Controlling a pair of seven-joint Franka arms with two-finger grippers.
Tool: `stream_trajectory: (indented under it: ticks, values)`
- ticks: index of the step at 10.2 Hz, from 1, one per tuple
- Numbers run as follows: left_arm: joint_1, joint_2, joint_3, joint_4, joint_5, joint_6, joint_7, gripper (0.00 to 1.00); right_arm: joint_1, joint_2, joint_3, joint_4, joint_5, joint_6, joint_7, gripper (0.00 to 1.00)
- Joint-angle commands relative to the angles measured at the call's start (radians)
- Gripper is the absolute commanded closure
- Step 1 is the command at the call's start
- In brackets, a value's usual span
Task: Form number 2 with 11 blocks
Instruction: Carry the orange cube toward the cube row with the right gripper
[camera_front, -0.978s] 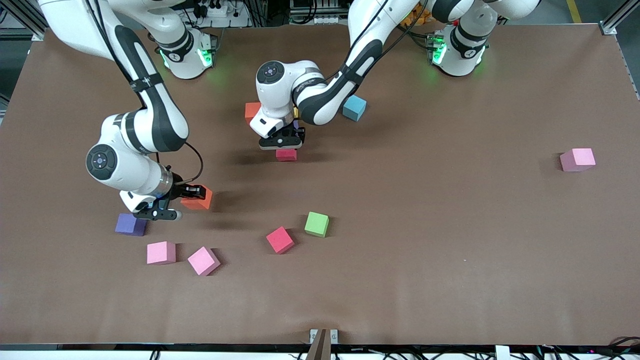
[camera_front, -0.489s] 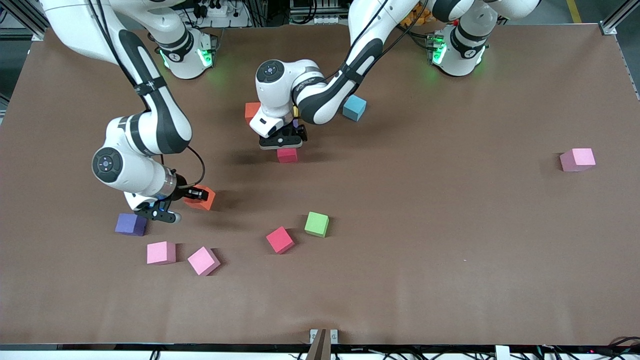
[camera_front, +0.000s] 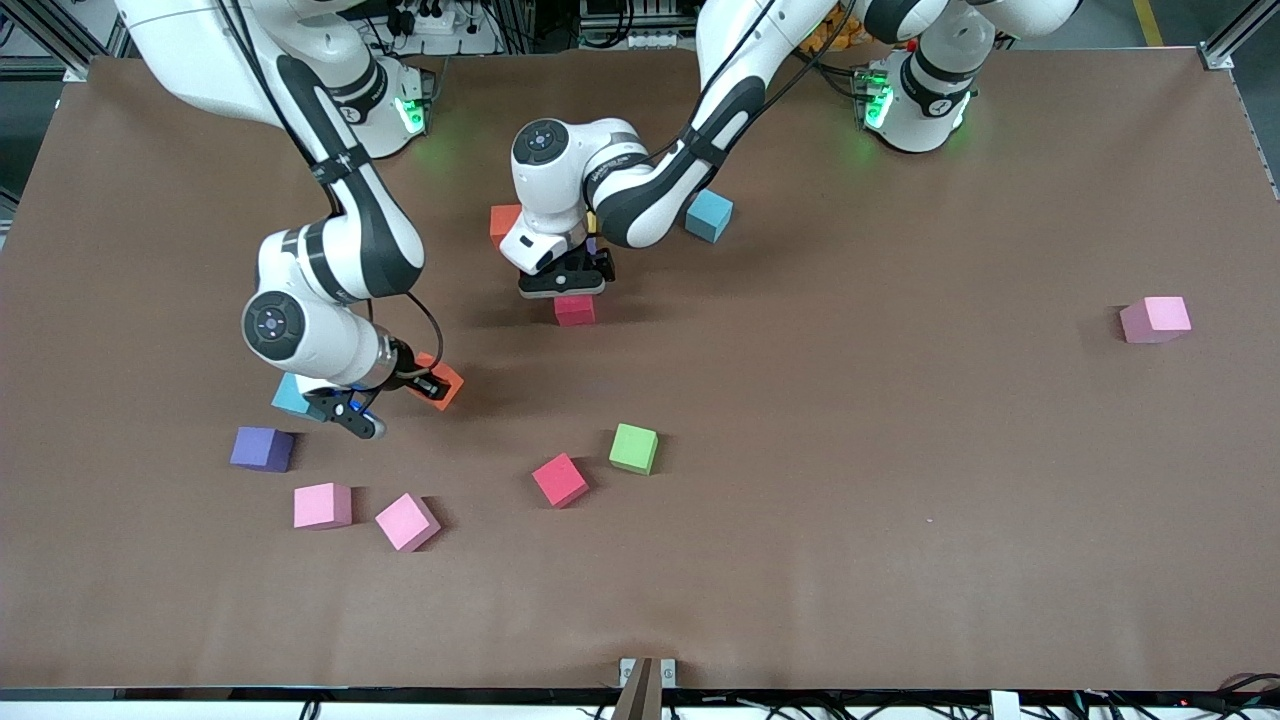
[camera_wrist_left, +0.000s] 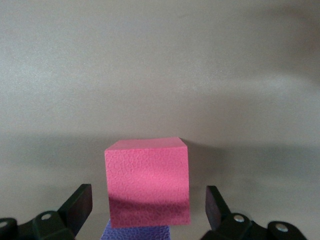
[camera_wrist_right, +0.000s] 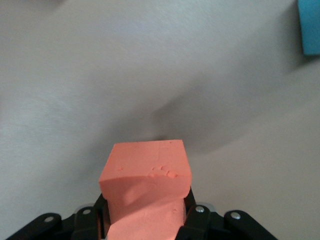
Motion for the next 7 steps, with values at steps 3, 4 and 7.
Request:
stream_trajectory:
  ticks: [3, 4, 7]
  values:
    - [-0.005, -0.014, 0.0, -0.042, 0.03, -0.006, -0.052, 0.0, -0.004, -0.018, 0.008, -0.043, 0.02, -0.074, 0.218, 1.0]
    - [-0.004, -0.019, -0.002, -0.042, 0.03, -0.009, -0.053, 0.0, 0.01, -0.021, 0.013, -0.046, 0.041, -0.083, 0.3, 1.0]
    - [-0.004, -0.023, -0.014, -0.048, 0.029, -0.026, -0.055, 0.0, 0.071, -0.027, 0.013, -0.055, 0.049, -0.085, 0.542, 1.0]
